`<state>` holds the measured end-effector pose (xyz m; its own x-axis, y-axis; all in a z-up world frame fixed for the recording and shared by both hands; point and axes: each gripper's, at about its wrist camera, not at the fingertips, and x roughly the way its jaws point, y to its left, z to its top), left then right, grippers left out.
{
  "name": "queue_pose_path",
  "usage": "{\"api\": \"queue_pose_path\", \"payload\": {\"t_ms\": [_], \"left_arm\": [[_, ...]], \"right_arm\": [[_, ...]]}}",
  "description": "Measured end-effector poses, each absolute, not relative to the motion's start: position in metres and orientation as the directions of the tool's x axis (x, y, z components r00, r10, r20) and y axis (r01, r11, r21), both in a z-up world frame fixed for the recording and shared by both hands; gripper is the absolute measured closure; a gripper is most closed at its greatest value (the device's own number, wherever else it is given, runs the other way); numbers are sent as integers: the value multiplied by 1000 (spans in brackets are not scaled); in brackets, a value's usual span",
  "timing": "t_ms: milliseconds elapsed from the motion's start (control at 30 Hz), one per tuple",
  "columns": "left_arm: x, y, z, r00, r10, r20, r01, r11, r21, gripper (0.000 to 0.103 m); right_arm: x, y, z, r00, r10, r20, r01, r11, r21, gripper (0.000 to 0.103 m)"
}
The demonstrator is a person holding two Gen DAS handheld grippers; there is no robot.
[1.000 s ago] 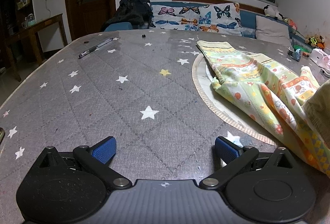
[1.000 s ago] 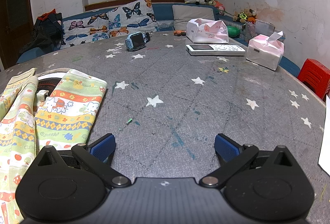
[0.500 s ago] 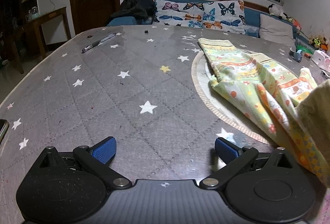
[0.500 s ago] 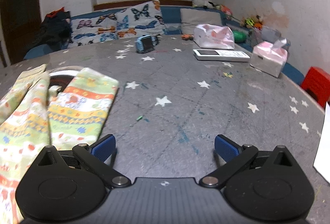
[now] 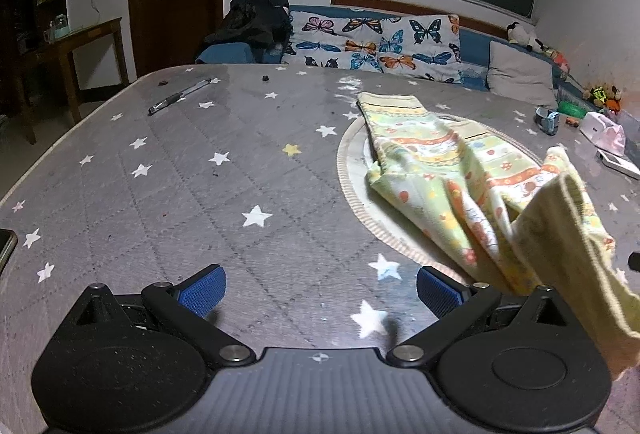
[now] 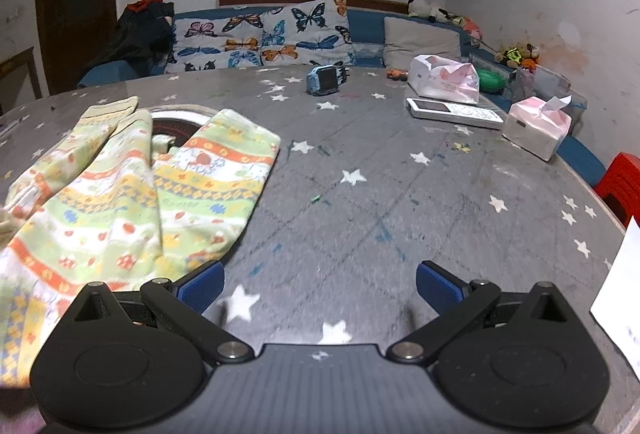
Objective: Fold clothes
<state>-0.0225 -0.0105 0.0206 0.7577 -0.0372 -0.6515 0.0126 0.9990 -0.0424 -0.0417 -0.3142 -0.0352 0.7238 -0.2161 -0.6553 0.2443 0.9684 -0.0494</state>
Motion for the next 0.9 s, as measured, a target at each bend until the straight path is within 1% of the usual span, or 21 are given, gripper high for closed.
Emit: {"api": "queue_pose_path", "payload": {"t_ms": [367,900], "left_arm": [[-33,-22,26,753,-41,-657,9,999,-51,0],[-45,-33,33,757,-31,-652,-2,999,-50,0]], "right_arm": [[-71,-290,-29,740,-197,-644,186,979,-85,0],[-97,-263,-30,751,-130,-647,129,990,-49,0]]}}
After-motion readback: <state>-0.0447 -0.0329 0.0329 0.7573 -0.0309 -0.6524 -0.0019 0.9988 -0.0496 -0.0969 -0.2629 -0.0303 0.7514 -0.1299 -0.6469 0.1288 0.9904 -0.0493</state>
